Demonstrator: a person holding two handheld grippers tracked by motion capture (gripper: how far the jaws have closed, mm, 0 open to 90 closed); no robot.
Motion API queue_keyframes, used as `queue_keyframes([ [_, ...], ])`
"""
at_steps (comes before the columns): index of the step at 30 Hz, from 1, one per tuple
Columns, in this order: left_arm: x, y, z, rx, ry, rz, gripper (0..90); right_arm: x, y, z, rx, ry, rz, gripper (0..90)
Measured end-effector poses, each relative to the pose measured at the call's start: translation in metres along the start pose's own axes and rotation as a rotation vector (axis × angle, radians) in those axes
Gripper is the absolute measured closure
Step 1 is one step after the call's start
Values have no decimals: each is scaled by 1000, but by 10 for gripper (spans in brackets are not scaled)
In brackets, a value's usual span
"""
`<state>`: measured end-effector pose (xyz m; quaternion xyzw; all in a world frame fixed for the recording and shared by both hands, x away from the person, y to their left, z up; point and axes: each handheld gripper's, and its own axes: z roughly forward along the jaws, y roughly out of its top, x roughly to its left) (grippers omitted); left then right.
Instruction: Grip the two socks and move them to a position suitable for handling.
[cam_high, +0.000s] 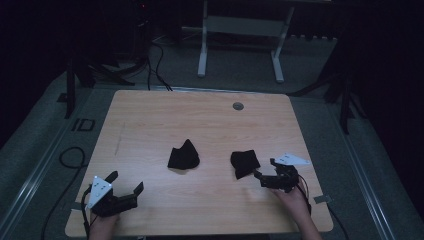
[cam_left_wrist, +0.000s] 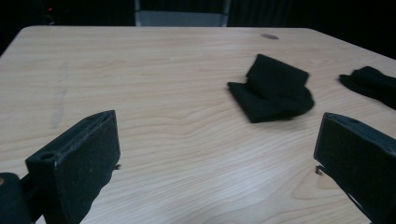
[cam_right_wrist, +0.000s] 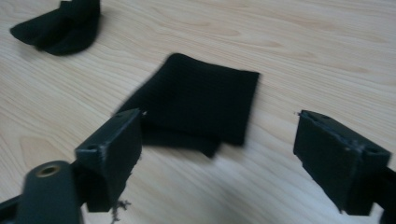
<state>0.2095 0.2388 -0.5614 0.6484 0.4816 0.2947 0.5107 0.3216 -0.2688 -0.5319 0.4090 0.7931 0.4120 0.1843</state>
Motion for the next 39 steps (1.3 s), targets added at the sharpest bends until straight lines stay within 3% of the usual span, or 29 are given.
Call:
queue_keyframes([
  [8, -11, -1, 7, 16, -50, -15, 7, 10, 18, 39, 47, 23, -52, 217],
  [11, -13, -1, 8, 20, -53, 2, 7, 9, 21, 50, 61, 23, -58, 222],
  [15, -15, -2, 8, 23, -53, -5, 7, 9, 23, 68, 90, 22, -72, 264],
  [18, -15, -2, 7, 21, -46, -5, 7, 12, 19, 77, 127, 14, -107, 342],
  [26, -21, -2, 11, 42, -73, -10, 7, 20, 17, 77, 112, 13, -121, 738],
  [31, -29, 0, 13, 45, -81, -5, 7, 29, 21, 74, 125, -17, -153, 781],
  [39, -40, 2, 16, 49, -117, 12, 7, 54, 31, 46, 55, 43, -190, 785],
])
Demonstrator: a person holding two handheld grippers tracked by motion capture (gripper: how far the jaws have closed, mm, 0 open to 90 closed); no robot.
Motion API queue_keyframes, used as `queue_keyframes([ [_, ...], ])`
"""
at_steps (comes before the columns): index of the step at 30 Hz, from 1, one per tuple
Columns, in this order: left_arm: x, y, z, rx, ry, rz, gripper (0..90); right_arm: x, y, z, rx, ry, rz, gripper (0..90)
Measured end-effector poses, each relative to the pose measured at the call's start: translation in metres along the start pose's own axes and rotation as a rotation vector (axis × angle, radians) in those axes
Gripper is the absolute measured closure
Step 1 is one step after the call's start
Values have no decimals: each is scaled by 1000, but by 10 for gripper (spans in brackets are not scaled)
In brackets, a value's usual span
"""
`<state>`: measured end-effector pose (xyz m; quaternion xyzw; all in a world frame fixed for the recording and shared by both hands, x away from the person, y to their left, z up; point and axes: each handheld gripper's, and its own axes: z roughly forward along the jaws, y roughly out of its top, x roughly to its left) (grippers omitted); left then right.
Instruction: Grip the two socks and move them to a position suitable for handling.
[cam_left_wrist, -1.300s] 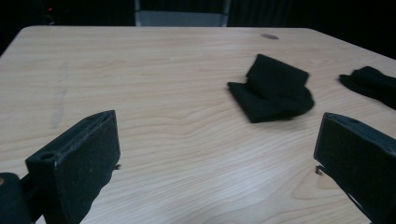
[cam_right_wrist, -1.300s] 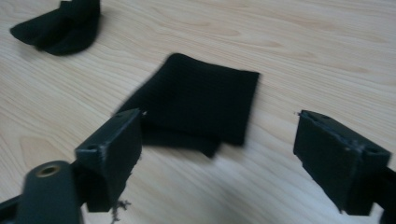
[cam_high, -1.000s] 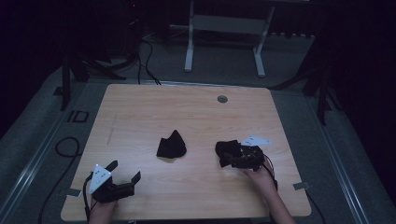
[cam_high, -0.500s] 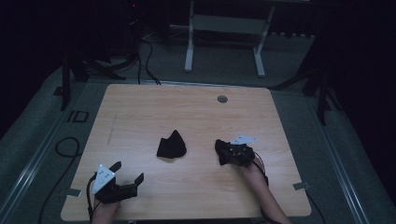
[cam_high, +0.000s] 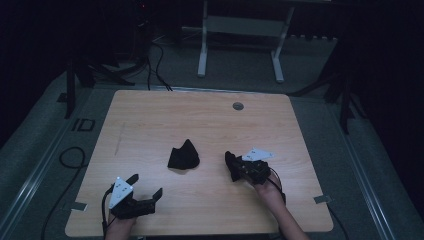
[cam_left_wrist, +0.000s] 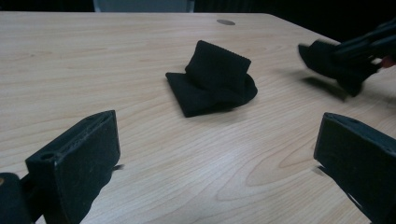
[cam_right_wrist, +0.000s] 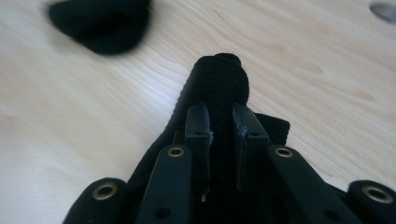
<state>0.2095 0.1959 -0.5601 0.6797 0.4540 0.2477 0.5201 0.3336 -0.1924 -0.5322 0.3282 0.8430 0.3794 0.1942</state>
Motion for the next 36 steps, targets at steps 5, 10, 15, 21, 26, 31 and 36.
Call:
queue_keyframes([
  [5, -8, 2, 1, -2, -26, 1, 7, 34, 5, -27, -26, 70, -29, 784],
  [10, -17, 3, 6, 8, -62, 14, 7, 55, -6, -27, -25, 101, -41, 783],
  [15, -24, 3, 11, 16, -97, 24, 7, 64, -14, -19, -2, 124, -51, 779],
  [21, -33, 2, 18, 58, -163, 66, 11, 67, -22, -5, 23, 130, -47, 775],
  [26, -41, 1, 27, 97, -240, 74, 128, 66, -30, 5, 36, 121, -46, 759],
  [31, -46, 5, 36, 127, -305, 103, 257, 66, -25, -4, 35, 159, -32, 593],
  [36, -51, 11, 52, 175, -367, 92, 322, 56, -14, -30, -35, 132, -27, 470],
])
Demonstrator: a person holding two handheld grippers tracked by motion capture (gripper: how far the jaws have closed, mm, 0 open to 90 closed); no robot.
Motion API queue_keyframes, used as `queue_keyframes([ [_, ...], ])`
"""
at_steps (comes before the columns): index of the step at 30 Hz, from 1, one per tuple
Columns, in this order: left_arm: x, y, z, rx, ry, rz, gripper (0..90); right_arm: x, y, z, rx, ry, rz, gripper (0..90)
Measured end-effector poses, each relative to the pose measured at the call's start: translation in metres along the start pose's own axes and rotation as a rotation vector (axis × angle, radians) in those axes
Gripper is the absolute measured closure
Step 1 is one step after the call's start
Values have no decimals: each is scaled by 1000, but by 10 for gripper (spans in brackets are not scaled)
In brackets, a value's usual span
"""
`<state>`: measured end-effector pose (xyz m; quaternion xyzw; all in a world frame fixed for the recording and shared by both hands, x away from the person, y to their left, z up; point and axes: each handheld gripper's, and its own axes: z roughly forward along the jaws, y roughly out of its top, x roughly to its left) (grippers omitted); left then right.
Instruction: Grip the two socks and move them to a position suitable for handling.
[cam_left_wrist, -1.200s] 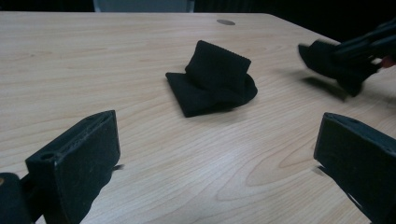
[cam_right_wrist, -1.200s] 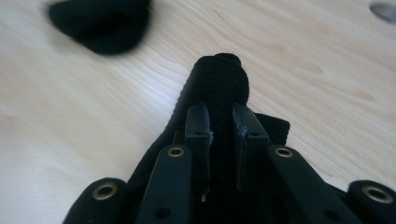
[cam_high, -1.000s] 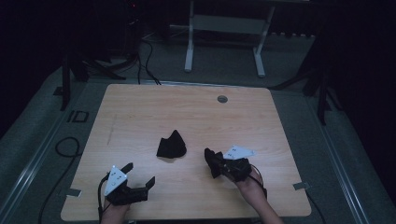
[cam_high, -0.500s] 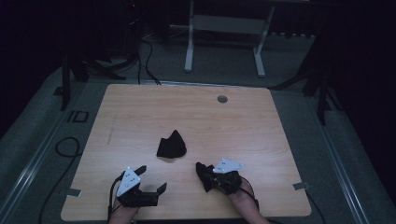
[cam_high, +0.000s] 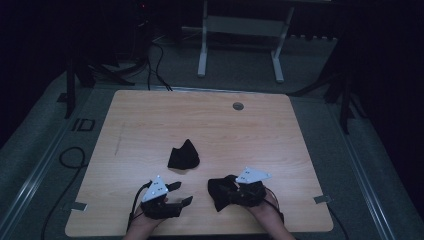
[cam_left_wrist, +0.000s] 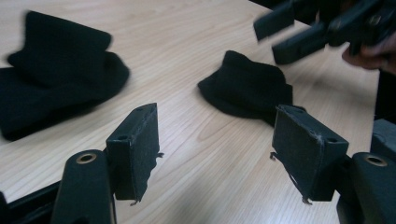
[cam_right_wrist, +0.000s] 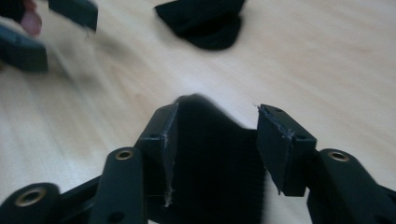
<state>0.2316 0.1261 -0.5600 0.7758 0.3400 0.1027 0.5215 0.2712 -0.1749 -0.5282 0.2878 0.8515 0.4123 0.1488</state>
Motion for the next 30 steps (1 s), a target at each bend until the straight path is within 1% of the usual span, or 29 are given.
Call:
queue_keyframes([
  [1, 1, 1, 3, 4, -9, 1, 347, -5, 1, -5, -9, -15, 3, 468],
  [2, 1, 4, 8, 16, -13, 8, 375, -9, 1, -7, -9, -17, 14, 469],
  [3, 2, 5, 12, 29, -15, 13, 377, -16, 0, -8, -1, -12, 36, 469],
  [4, 2, 7, 16, 41, -21, 17, 393, -20, -2, -8, 3, -14, 51, 477],
  [5, 3, 10, 21, 49, -22, 21, 427, -24, -4, -7, 10, -13, 66, 481],
  [7, 4, 14, 31, 76, -44, 23, 446, -28, -8, -2, 40, -5, 86, 478],
  [8, 5, 16, 36, 88, -44, 31, 464, -29, -11, 0, 48, 1, 90, 480],
  [9, 5, 16, 36, 88, -44, 31, 465, -29, -11, 0, 48, 1, 90, 480],
  [10, 5, 20, 47, 121, -63, 36, 470, -30, -15, 6, 76, 13, 95, 481],
  [12, 5, 22, 58, 151, -77, 39, 491, -29, -18, 12, 99, 18, 91, 493],
  [14, 5, 24, 69, 188, -79, 43, 508, -30, -20, 15, 117, 20, 83, 540],
  [15, 6, 24, 73, 198, -87, 35, 527, -30, -20, 16, 126, 16, 78, 558],
  [16, 6, 24, 76, 210, -85, 32, 539, -30, -21, 17, 133, 19, 76, 602],
  [17, 6, 25, 78, 217, -78, 32, 558, -30, -21, 18, 136, 24, 72, 631],
  [18, 7, 26, 79, 214, -84, 34, 562, -30, -22, 19, 141, 25, 60, 659],
  [19, 6, 27, 81, 224, -80, 41, 591, -29, -23, 19, 145, 27, 56, 683],
  [20, 6, 27, 83, 249, -76, 49, 601, -29, -23, 19, 143, 32, 56, 704],
  [21, 7, 27, 84, 254, -87, 47, 626, -29, -23, 20, 142, 34, 53, 724],
  [22, 6, 28, 85, 256, -89, 56, 649, -29, -23, 20, 142, 39, 48, 750],
  [24, 6, 28, 85, 256, -89, 56, 666, -29, -23, 20, 141, 42, 46, 750],
  [25, 6, 29, 87, 266, -99, 50, 666, -29, -23, 20, 141, 42, 46, 765],
  [26, 5, 29, 88, 264, -102, 45, 721, -27, -23, 20, 140, 42, 29, 792],
  [28, 5, 30, 90, 275, -109, 22, 776, -26, -23, 21, 142, 39, 22, 800],
  [29, 4, 30, 91, 283, -105, 29, 828, -26, -23, 21, 141, 38, 16, 803],
  [30, 2, 30, 92, 281, -98, 38, 882, -26, -23, 21, 140, 36, 12, 805],
])
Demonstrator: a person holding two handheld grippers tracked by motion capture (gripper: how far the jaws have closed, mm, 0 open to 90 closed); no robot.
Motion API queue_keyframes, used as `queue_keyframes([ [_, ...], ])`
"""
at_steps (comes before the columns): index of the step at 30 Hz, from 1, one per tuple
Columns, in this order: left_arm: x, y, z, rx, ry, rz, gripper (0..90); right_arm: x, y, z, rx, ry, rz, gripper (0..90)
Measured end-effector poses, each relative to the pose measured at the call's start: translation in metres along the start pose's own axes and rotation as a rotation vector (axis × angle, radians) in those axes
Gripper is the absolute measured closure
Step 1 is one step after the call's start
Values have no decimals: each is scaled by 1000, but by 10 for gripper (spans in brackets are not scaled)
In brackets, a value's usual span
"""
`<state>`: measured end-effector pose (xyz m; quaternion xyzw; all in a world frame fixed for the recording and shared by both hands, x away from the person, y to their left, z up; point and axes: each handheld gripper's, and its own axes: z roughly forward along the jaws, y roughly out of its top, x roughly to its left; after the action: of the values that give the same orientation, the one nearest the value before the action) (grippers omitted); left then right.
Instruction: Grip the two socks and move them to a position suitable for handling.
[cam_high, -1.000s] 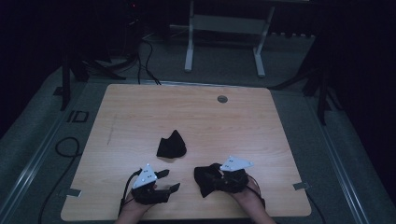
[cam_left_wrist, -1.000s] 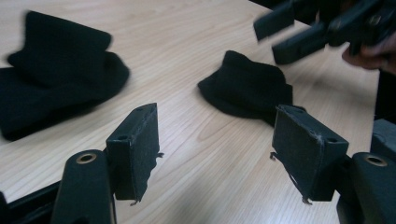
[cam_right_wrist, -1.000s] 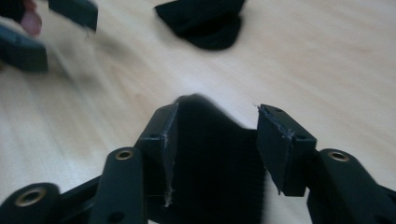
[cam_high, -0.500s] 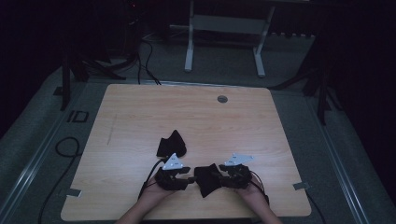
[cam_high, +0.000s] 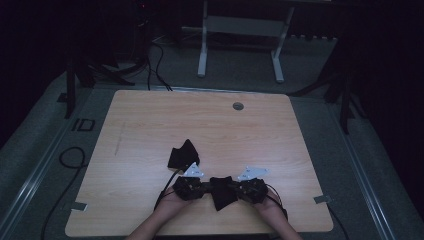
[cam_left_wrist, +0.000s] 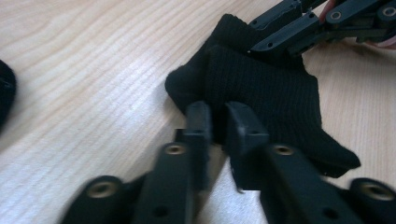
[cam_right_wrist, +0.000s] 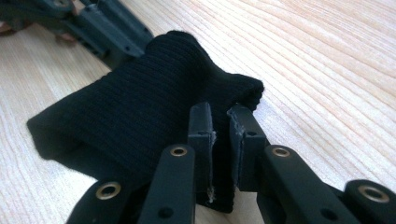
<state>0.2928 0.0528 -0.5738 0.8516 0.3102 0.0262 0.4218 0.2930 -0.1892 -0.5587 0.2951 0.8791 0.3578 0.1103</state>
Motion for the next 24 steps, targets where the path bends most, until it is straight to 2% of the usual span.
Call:
queue_keyframes([
  [3, -3, 0, -1, -3, 17, 6, 900, 1, 0, 0, -6, -7, 4, 820],
  [5, -3, -2, -4, -25, 22, 3, 900, 1, 0, -2, -9, -14, 8, 831],
  [8, -1, -2, -11, -44, 3, -13, 900, 1, 0, -5, -21, -14, 10, 837],
  [12, -3, 2, -21, -64, 14, 4, 900, -2, 5, -18, -66, -13, 25, 839],
  [13, -3, 2, -24, -76, 11, -8, 900, -3, 6, -22, -82, -11, 32, 838],
  [15, -5, 4, -30, -89, 15, -3, 900, -6, 9, -32, -113, -3, 47, 839],
  [16, -5, 4, -33, -100, 3, -11, 900, -6, 10, -35, -124, -6, 47, 838],
  [20, -9, 6, -43, -105, 15, 8, 900, -10, 14, -50, -172, 22, 65, 838],
  [22, -10, 6, -44, -112, 16, 1, 900, -9, 15, -55, -180, 24, 61, 839],
  [23, -11, 6, -46, -119, 4, 3, 900, -9, 15, -55, -180, 24, 61, 839],
  [24, -13, 8, -49, -140, 20, 11, 900, -8, 16, -57, -184, 26, 59, 839],
])
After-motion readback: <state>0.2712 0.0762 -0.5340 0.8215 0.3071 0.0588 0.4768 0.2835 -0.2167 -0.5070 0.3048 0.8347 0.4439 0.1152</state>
